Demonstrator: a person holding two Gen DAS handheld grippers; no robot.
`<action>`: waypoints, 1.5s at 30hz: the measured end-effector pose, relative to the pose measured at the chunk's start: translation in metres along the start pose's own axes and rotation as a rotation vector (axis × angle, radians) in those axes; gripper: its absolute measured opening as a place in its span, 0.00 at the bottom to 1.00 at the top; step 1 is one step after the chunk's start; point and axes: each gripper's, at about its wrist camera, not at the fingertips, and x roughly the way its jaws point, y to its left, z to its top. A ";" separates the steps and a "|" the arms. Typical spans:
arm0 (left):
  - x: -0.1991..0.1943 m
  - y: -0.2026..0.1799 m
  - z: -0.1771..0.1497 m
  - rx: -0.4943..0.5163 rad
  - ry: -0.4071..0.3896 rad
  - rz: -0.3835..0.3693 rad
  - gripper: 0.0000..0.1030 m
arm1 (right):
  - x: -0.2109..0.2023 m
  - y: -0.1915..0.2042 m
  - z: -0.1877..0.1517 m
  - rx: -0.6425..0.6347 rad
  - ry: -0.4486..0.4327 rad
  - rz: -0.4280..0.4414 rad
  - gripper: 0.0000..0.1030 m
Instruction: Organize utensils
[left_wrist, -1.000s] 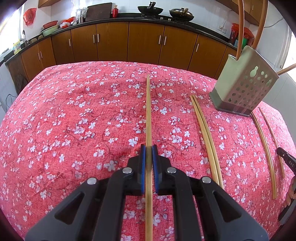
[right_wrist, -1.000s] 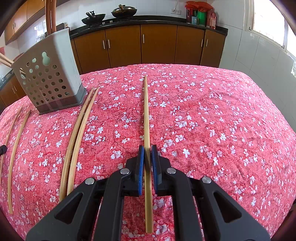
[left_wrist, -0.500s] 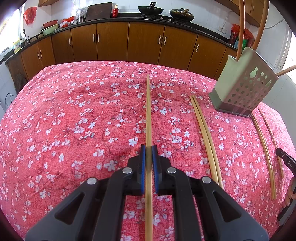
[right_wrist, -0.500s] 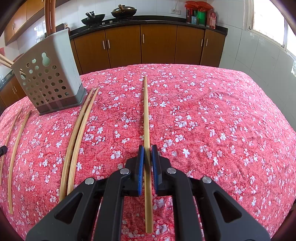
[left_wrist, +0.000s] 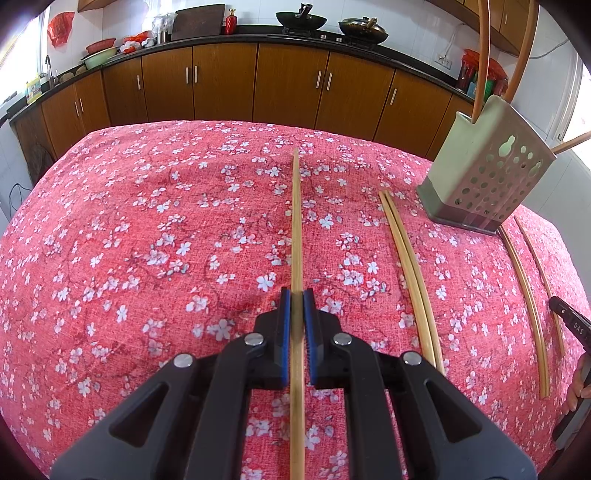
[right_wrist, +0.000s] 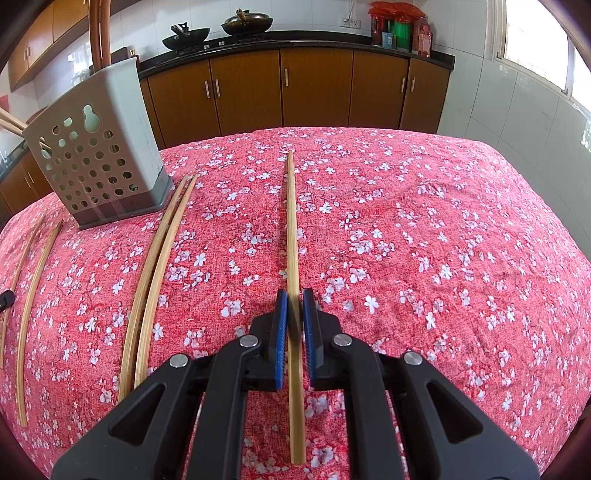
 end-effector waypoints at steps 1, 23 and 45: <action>0.000 0.000 0.000 0.000 0.000 0.000 0.11 | 0.000 0.000 0.000 0.000 0.000 0.000 0.10; -0.010 -0.002 -0.013 0.007 0.000 0.002 0.11 | -0.001 -0.009 -0.005 0.049 -0.001 0.050 0.10; -0.138 -0.027 0.052 0.078 -0.258 -0.062 0.08 | -0.115 -0.014 0.048 0.043 -0.328 0.078 0.08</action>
